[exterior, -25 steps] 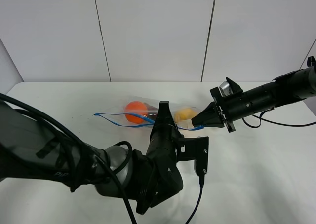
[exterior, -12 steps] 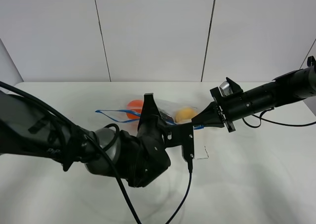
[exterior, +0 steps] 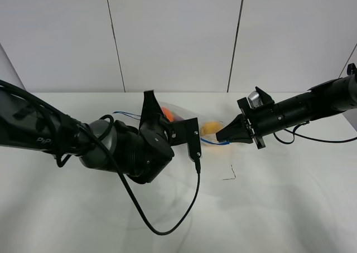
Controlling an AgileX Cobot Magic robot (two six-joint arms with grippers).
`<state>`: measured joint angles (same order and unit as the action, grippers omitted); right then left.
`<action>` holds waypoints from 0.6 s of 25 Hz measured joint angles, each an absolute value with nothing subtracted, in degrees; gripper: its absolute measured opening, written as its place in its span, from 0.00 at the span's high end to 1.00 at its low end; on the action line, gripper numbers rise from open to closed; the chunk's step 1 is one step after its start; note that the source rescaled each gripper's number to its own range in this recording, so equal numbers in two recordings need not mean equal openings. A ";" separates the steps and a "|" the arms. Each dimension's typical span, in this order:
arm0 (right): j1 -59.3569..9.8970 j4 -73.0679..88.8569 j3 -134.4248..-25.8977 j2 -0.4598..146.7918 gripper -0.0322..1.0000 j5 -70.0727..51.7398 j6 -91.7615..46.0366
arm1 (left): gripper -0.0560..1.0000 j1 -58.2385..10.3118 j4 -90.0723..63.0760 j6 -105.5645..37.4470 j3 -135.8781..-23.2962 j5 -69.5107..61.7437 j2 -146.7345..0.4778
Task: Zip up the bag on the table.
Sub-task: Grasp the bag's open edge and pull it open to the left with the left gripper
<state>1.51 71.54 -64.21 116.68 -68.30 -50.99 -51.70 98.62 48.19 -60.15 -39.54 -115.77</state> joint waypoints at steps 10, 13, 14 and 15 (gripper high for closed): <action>1.51 71.16 -64.21 116.68 0.97 -68.30 -50.99 | 0.95 -46.20 98.66 47.00 -60.15 -39.41 -115.68; 1.51 71.10 -64.21 116.68 0.97 -68.30 -50.99 | 0.95 -44.83 98.66 46.86 -60.15 -39.11 -115.68; 1.51 71.06 -64.21 116.68 0.97 -68.30 -50.99 | 0.95 -44.39 98.66 46.79 -60.15 -38.93 -115.68; 1.51 70.92 -64.21 116.68 0.97 -68.30 -50.99 | 0.95 -43.99 98.60 46.74 -60.15 -38.85 -115.68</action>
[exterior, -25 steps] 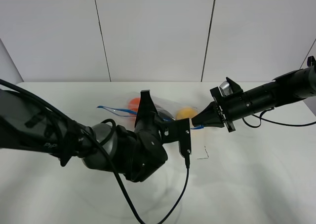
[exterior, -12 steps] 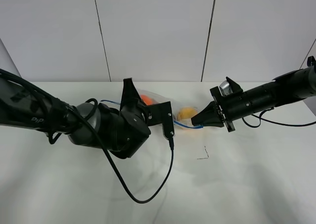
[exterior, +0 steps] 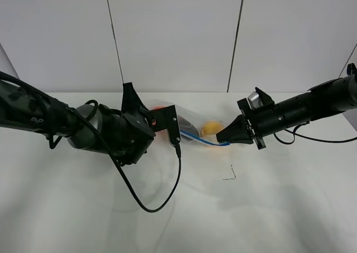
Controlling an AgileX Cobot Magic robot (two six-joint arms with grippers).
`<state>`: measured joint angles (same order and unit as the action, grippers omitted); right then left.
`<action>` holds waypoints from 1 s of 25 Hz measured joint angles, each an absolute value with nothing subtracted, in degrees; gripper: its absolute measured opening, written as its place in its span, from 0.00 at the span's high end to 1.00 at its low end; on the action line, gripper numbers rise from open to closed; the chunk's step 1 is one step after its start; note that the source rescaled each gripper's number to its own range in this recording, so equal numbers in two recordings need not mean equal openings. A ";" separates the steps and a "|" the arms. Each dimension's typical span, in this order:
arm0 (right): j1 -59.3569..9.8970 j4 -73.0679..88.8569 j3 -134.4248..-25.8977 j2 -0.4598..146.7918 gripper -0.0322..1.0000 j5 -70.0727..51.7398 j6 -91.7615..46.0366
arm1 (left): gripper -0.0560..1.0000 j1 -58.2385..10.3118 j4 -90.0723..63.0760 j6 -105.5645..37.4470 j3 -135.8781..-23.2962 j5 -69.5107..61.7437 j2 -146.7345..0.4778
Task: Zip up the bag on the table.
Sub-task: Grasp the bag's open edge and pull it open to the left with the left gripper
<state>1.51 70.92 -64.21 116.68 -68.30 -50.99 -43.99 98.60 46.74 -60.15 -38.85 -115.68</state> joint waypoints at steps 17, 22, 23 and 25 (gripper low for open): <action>1.51 70.27 -64.21 116.68 0.97 -68.30 -50.99 | 0.95 -39.24 98.83 46.57 -60.15 -37.67 -115.68; 1.51 70.27 -64.21 116.68 0.97 -68.30 -50.99 | 0.95 -38.04 99.00 46.57 -60.15 -37.15 -115.68; 1.51 70.27 -64.21 116.68 0.97 -68.30 -50.99 | 0.95 -37.76 99.06 46.57 -60.15 -37.09 -115.68; 1.51 70.27 -64.21 116.68 0.97 -68.30 -50.99 | 0.95 -37.38 99.06 46.56 -60.15 -36.92 -115.68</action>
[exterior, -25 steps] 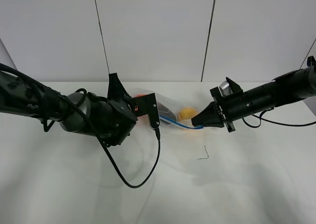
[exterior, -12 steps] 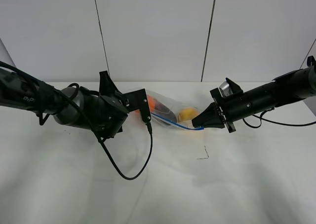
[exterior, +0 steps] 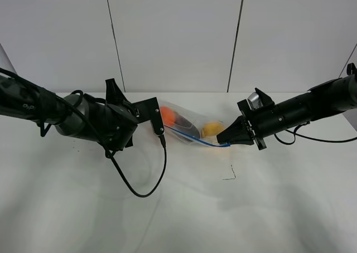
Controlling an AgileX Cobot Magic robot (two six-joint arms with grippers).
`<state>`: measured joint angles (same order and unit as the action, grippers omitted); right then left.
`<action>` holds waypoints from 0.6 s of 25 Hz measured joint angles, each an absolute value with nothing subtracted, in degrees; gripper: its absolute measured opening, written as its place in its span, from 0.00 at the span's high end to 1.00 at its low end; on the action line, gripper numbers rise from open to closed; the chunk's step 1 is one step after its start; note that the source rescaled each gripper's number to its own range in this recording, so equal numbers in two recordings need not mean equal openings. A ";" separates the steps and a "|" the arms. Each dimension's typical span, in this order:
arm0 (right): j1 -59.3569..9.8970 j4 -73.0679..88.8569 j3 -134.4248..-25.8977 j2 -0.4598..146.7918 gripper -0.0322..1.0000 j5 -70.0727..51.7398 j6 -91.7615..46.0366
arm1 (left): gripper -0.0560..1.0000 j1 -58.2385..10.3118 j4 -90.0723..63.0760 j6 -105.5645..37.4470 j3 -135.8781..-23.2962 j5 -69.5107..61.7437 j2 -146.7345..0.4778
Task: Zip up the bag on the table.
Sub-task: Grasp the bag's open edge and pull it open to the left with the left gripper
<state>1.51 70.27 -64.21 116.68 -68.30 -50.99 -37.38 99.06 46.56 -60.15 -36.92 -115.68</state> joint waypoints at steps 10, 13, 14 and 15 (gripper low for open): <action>1.51 70.39 -64.21 116.68 0.97 -68.40 -50.99 | 0.95 -35.60 99.25 46.51 -59.96 -35.79 -115.56; 1.51 70.44 -64.21 116.68 0.97 -68.40 -50.99 | 0.95 -35.43 99.25 46.51 -59.96 -35.52 -115.56; 1.51 70.44 -64.21 116.68 0.97 -68.40 -50.99 | 0.95 -35.37 99.25 46.51 -59.96 -35.39 -115.56; 1.51 70.44 -64.21 116.68 0.97 -68.40 -50.99 | 0.95 -35.37 99.25 46.51 -59.96 -35.21 -115.56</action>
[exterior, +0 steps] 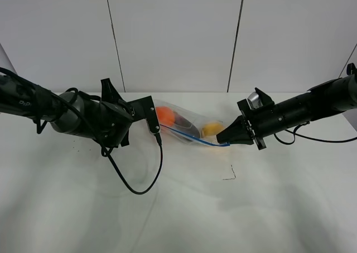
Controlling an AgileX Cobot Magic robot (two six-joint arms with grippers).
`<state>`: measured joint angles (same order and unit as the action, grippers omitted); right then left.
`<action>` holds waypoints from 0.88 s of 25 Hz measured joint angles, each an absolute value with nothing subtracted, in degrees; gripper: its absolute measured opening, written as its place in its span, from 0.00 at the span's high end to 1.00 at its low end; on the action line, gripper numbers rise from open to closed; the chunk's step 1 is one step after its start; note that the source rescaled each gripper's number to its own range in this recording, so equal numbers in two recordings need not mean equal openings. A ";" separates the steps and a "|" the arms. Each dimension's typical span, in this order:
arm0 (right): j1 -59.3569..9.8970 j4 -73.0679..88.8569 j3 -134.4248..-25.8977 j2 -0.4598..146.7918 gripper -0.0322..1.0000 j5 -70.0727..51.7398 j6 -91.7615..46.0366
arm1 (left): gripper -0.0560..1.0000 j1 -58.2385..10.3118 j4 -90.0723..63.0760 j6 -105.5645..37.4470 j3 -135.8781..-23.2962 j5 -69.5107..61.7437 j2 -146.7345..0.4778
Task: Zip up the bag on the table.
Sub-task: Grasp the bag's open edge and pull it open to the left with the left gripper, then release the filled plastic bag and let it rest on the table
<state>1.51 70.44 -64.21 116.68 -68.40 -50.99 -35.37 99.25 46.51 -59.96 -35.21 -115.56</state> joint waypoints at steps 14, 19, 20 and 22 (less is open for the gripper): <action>1.51 68.19 -64.21 116.68 0.97 -68.79 -51.04 | 0.29 -34.31 92.74 46.56 -59.85 -32.54 -113.60; 1.51 68.14 -64.21 116.68 0.97 -68.83 -51.04 | 0.27 -34.31 84.47 44.73 -60.61 -30.62 -108.99; 1.51 68.14 -64.21 116.68 0.97 -68.83 -51.04 | 0.27 -34.31 82.32 43.05 -61.27 -30.24 -107.91; 1.51 68.14 -64.21 116.68 0.97 -68.83 -51.04 | 0.27 -34.31 75.50 37.72 -63.21 -29.70 -105.71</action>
